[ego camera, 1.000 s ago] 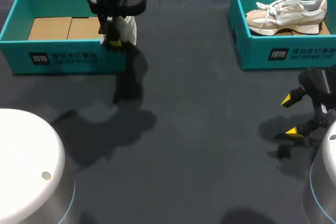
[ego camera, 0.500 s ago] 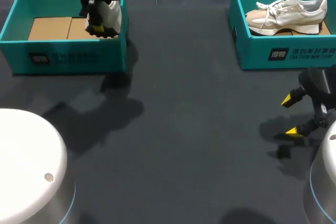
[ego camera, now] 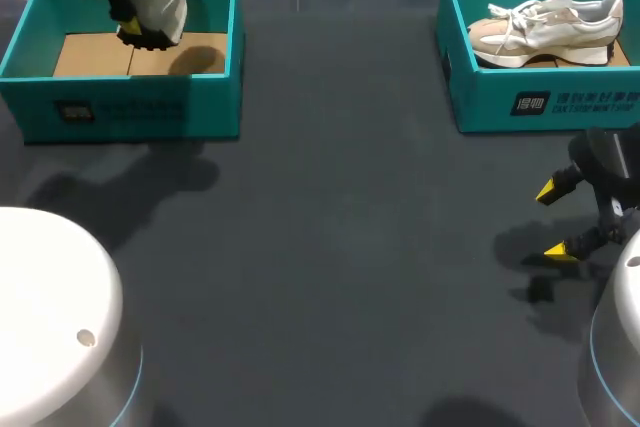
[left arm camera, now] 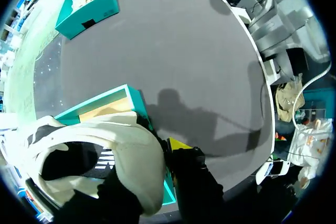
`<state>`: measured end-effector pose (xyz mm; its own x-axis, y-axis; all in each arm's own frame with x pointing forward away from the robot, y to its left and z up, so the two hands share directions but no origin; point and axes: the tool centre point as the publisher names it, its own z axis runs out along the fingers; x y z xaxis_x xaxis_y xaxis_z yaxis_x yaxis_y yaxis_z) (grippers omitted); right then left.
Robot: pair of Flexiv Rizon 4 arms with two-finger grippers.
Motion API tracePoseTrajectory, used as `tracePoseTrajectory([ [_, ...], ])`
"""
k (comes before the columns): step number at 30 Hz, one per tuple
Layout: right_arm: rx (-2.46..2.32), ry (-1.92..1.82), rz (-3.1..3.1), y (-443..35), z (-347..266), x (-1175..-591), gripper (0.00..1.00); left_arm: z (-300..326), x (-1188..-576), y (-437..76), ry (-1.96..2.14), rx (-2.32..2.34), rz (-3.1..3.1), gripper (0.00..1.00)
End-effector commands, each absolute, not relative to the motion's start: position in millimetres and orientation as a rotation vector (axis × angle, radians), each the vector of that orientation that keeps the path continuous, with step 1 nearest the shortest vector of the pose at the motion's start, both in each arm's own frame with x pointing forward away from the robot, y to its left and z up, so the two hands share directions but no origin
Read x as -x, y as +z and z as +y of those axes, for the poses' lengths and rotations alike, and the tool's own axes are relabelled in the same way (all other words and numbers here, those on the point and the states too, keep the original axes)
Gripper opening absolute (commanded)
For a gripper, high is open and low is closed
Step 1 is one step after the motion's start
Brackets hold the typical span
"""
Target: Take the shoe out of the shoebox, open the shoe tongue, remove and reinsert the insole, then place the shoe into the shoebox
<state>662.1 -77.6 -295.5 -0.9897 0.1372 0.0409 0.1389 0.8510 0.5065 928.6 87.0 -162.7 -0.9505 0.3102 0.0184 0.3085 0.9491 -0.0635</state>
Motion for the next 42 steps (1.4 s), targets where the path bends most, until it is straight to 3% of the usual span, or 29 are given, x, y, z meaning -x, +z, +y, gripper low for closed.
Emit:
tracePoseTrajectory([
  [1, 0.228, -0.824, -3.022, -295.3, -77.4, -660.4, 1.0, 92.1, -934.8, -160.2, 0.127, 0.488, -3.055, 0.0],
  [8, 0.228, -0.824, -3.022, -295.3, -77.4, -660.4, 1.0, 92.1, -934.8, -160.2, 0.127, 0.488, -3.055, 0.0],
  [21, 0.228, -0.824, -3.022, -295.3, -77.4, -660.4, 1.0, 188.4, -973.6, -170.5, 0.12, 0.407, -3.05, 0.0],
  [31, 0.228, -0.824, -3.022, -295.3, -77.4, -660.4, 1.0, 228.2, -984.6, -177.3, 0.034, 1.077, -2.851, 0.0],
  [42, 0.228, -0.824, -3.022, -295.3, -77.4, -660.4, 1.0, 231.5, -986.8, -178.6, -0.006, 1.063, -2.858, 0.0],
])
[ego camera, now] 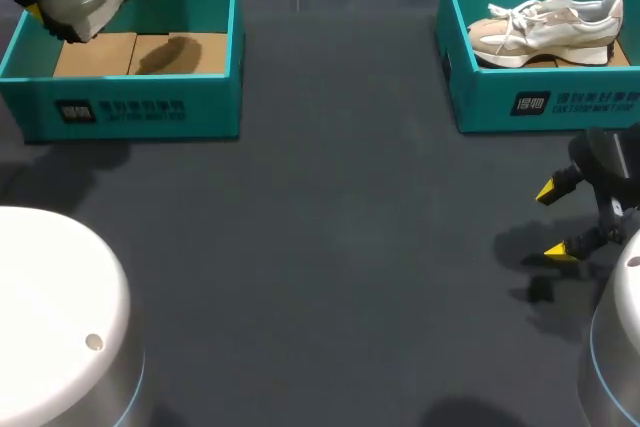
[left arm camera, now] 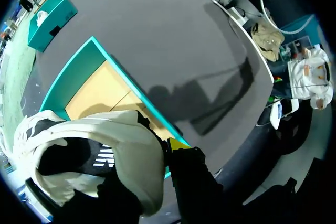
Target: Take the shoe out of the shoebox, open the shoe tongue, remove and reinsert the insole, then place the shoe into the shoebox
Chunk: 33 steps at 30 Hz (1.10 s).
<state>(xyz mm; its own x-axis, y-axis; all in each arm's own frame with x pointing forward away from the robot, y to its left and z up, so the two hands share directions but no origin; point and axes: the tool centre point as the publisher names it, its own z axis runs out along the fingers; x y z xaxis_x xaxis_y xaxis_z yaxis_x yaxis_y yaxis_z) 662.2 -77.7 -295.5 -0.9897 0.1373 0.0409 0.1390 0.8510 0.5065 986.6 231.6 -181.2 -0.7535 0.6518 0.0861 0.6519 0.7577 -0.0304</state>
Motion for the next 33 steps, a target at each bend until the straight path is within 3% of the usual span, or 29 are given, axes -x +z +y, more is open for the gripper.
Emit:
tracePoseTrajectory([
  [1, 0.228, -0.824, -3.022, -295.3, -77.4, -660.4, 1.0, 231.5, -986.8, -178.6, -0.006, 1.063, -2.858, 0.0],
  [10, 0.228, -0.824, -3.022, -295.3, -77.4, -660.4, 1.0, 262.2, -1016.8, -179.5, -0.028, 1.225, -2.788, 0.0],
  [13, 0.228, -0.824, -3.022, -295.3, -77.4, -660.4, 1.0, 277.6, -1023.9, -179.1, -0.13, 1.529, -2.658, 0.0],
  [25, 0.228, -0.824, -3.022, -295.3, -77.4, -660.4, 1.0, 283.5, -1027.8, -180.9, -0.193, 1.546, -2.65, 0.0],
  [30, 0.228, -0.824, -3.022, -295.3, -77.4, -660.4, 1.0, 301.0, -1045.9, -187.1, -0.179, 1.941, -2.331, 0.0],
  [33, 0.228, -0.824, -3.022, -295.3, -77.4, -660.4, 1.0, 309.9, -1056.4, -190.7, -0.233, 1.937, -2.289, 0.0],
])
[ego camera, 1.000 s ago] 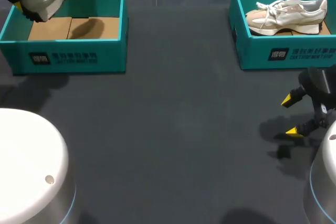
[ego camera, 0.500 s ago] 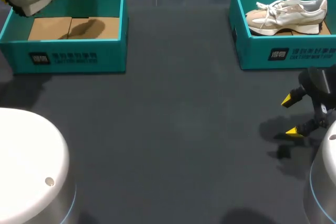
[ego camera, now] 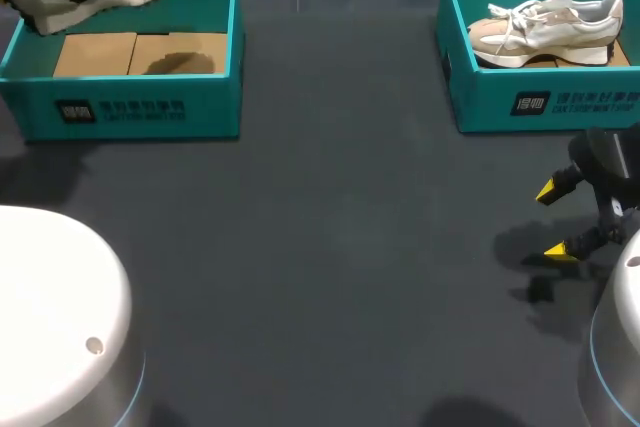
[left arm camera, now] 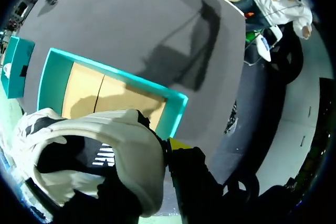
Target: Take the shoe out of the shoebox, open the shoe tongue, remove and reinsert the insole, then place the shoe into the shoebox
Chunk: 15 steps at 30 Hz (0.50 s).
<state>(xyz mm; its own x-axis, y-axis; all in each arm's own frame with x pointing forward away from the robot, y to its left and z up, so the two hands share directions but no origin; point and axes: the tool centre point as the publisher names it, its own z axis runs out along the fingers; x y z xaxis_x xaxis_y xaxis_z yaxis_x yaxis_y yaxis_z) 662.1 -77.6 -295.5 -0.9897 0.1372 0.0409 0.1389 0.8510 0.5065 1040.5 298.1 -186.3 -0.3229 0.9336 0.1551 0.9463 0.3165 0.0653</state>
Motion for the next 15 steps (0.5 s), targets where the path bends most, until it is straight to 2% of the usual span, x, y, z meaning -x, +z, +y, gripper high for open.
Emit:
tracePoseTrajectory([
  [1, 0.228, -0.824, -3.022, -295.3, -77.4, -660.4, 1.0, 309.9, -1056.4, -190.7, -0.233, 1.937, -2.289, 0.0],
  [15, 0.228, -0.824, -3.022, -295.3, -77.4, -660.4, 1.0, 311.6, -1067.1, -201.7, -0.279, 2.074, -2.129, 0.0],
])
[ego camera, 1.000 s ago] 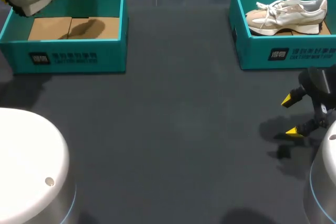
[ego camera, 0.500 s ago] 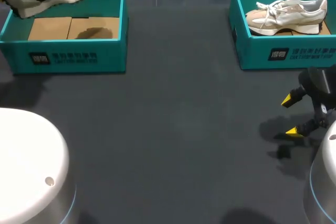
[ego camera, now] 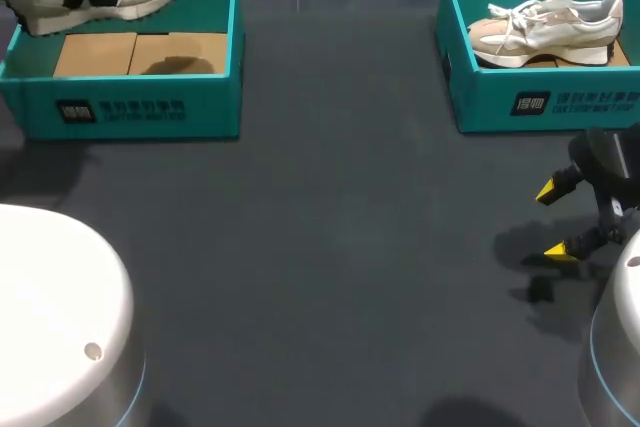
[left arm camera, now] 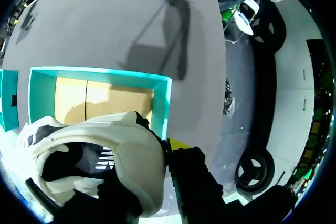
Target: Take the shoe out of the shoebox, open the shoe tongue, remove and reinsert the insole, then place the shoe into the shoebox
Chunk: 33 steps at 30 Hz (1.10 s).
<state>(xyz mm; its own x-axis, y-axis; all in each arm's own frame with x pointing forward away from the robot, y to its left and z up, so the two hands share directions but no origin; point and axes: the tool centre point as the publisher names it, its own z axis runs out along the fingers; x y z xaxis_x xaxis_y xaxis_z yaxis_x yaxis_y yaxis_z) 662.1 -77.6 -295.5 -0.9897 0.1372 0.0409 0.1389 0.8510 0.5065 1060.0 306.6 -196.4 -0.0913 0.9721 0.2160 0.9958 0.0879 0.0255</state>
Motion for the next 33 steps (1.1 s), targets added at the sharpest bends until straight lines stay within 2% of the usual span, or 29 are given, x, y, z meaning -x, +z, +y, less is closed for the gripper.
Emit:
tracePoseTrajectory([
  [1, 0.228, -0.824, -3.022, -295.3, -77.4, -660.4, 1.0, 312.7, -1067.7, -202.2, -0.305, 2.079, -2.12, 0.0],
  [10, 0.228, -0.824, -3.022, -295.3, -77.4, -660.4, 1.0, 312.7, -1067.7, -202.2, -0.305, 2.079, -2.12, 0.0],
  [33, 0.228, -0.824, -3.022, -295.3, -77.4, -660.4, 1.0, 304.8, -1061.5, -257.9, -0.285, 2.194, -1.948, 0.0],
])
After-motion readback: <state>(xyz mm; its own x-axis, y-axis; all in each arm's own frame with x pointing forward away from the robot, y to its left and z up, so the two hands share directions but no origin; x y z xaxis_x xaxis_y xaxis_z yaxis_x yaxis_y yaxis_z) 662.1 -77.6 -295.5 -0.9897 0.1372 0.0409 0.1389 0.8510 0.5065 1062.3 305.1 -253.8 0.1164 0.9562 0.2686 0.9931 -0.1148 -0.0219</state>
